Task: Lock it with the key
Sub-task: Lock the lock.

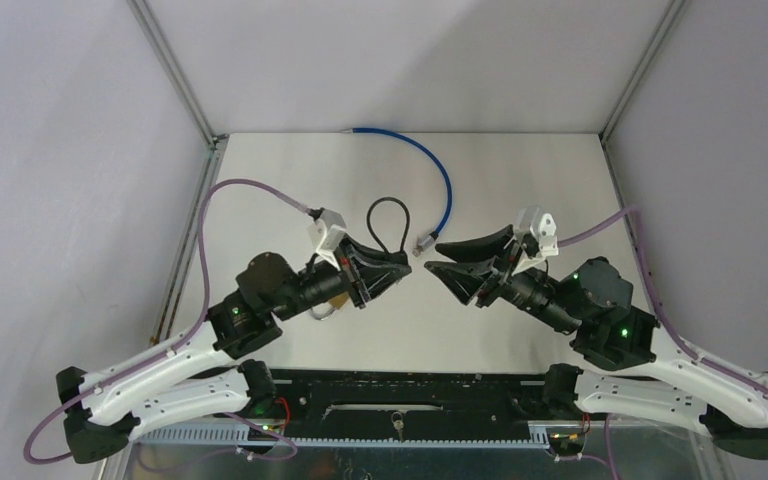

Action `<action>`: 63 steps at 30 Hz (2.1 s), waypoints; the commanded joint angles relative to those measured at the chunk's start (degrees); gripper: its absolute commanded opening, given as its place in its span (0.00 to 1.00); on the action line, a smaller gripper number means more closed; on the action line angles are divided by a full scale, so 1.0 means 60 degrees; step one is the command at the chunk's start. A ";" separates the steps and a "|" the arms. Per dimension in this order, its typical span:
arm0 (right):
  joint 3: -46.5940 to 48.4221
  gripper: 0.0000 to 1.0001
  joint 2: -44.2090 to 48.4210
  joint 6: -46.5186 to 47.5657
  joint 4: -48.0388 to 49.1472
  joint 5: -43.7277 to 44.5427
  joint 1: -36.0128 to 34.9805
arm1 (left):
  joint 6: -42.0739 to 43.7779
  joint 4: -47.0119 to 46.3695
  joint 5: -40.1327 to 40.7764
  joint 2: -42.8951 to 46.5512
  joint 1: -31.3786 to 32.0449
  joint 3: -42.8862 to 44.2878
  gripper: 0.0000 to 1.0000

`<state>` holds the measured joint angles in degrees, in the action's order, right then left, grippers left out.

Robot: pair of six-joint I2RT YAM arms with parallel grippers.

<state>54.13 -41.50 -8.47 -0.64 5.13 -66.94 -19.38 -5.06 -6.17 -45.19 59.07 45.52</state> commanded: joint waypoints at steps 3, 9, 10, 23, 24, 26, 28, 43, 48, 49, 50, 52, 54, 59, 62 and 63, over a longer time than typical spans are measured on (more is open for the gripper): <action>-0.0529 0.40 0.0352 -0.0185 0.1295 -0.1777 0.0132 | -0.2002 -0.3260 -0.0402 0.0367 -0.0016 0.0477 0.00; -0.0613 0.40 -0.0052 -0.0236 0.2293 -0.2830 0.0123 | -0.2529 -0.4230 -0.0932 0.0354 -0.0016 0.0485 0.00; -0.0613 0.40 -0.0107 -0.0230 0.2378 -0.2736 0.0116 | -0.2572 -0.4337 -0.1042 0.0367 -0.0016 0.0485 0.00; -0.0613 0.33 -0.0418 -0.0288 0.3265 -0.2321 0.0034 | -0.2866 -0.5086 -0.1529 0.0285 -0.0016 0.0318 0.00; -0.0622 0.31 -0.0437 -0.0308 0.3348 -0.2330 0.0004 | -0.2888 -0.5144 -0.1547 0.0257 -0.0016 0.0298 0.00; -0.0614 0.31 -0.0476 -0.0317 0.3475 -0.2369 -0.0028 | -0.2922 -0.5197 -0.1549 0.0214 -0.0016 0.0277 0.00; -0.0613 0.30 -0.0555 -0.0324 0.3565 -0.2367 -0.0064 | -0.2939 -0.5219 -0.1567 0.0190 -0.0016 0.0273 0.00; -0.0621 0.24 -0.0829 -0.0440 0.4060 -0.2304 -0.0384 | -0.2996 -0.5294 -0.1581 0.0148 -0.0016 0.0232 0.00; -0.0613 0.23 -0.0900 -0.0423 0.4070 -0.1994 -0.0450 | -0.2996 -0.5309 -0.1635 0.0074 -0.0016 0.0264 0.00; -0.0613 0.23 -0.0913 -0.0409 0.4063 -0.1910 -0.0461 | -0.2996 -0.5309 -0.1644 0.0062 -0.0016 0.0265 0.00; -0.0615 0.22 -0.0920 -0.0391 0.4063 -0.1830 -0.0473 | -0.2996 -0.5309 -0.1651 0.0048 -0.0016 0.0265 0.00; -0.0617 0.22 -0.0948 -0.0372 0.4076 -0.1692 -0.0501 | -0.2983 -0.5296 -0.1652 0.0020 -0.0016 0.0265 0.00; -0.0613 0.20 -0.0964 -0.0322 0.4081 -0.1588 -0.0520 | -0.2982 -0.5295 -0.1651 0.0005 -0.0016 0.0250 0.00; -0.0613 0.16 -0.1016 -0.0260 0.3941 -0.1298 -0.0555 | -0.2967 -0.5300 -0.1648 -0.0034 -0.0016 0.0251 0.00; -0.0613 0.15 -0.1049 -0.0230 0.3889 -0.1286 -0.0562 | -0.2949 -0.5294 -0.1626 -0.0038 -0.0015 0.0238 0.00; -0.0613 0.15 -0.1063 -0.0229 0.3887 -0.1280 -0.0568 | -0.2939 -0.5283 -0.1623 -0.0041 -0.0016 0.0236 0.00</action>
<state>50.26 -47.51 -10.48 21.58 -4.23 -69.97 -36.64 -33.78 -15.29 -45.56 59.07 45.52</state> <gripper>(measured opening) 0.156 0.225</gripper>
